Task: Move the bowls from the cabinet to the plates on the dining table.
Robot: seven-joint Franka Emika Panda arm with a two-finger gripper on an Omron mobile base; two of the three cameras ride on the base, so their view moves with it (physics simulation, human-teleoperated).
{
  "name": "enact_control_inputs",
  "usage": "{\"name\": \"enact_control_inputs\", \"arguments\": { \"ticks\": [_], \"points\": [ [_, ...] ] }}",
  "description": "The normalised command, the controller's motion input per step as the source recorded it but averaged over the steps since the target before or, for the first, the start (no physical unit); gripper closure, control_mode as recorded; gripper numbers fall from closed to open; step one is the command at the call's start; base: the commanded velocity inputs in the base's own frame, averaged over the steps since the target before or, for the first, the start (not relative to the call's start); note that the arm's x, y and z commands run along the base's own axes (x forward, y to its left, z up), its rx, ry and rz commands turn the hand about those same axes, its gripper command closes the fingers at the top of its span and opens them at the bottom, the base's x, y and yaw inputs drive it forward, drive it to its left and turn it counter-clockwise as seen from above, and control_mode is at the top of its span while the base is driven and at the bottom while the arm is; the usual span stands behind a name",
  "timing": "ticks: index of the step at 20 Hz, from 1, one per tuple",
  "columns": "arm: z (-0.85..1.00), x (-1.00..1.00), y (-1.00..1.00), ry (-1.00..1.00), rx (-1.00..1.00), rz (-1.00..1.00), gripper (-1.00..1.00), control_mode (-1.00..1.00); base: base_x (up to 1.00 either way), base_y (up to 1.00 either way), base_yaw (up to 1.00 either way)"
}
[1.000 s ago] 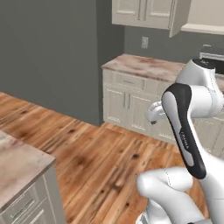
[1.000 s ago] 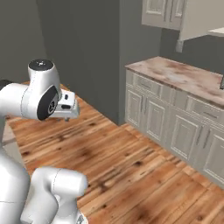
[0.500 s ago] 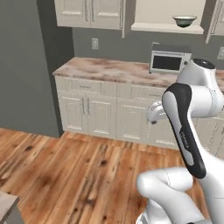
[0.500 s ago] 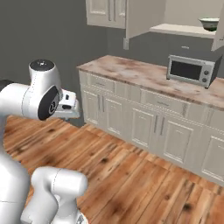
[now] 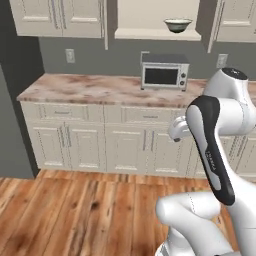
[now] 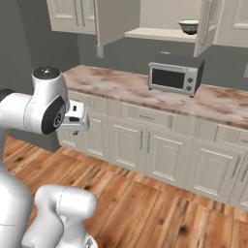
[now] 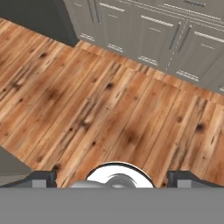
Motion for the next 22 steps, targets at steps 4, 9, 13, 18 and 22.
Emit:
{"name": "enact_control_inputs", "arguments": {
  "ticks": [4,9,13,18,22],
  "points": [
    [0.00,0.00,0.00,0.00,0.00,0.00,-1.00,1.00,0.97,0.00,-0.16],
    [0.00,0.00,0.00,0.00,0.00,0.00,-1.00,1.00,0.82,0.01,-0.14],
    [0.00,0.00,0.00,0.00,0.00,0.00,-1.00,1.00,0.70,0.24,-0.12],
    [0.00,0.00,0.00,0.00,0.00,0.00,-1.00,1.00,0.74,0.30,-0.06],
    [0.00,0.00,0.00,0.00,0.00,0.00,-1.00,1.00,0.86,0.09,-0.10]
  ]
}}
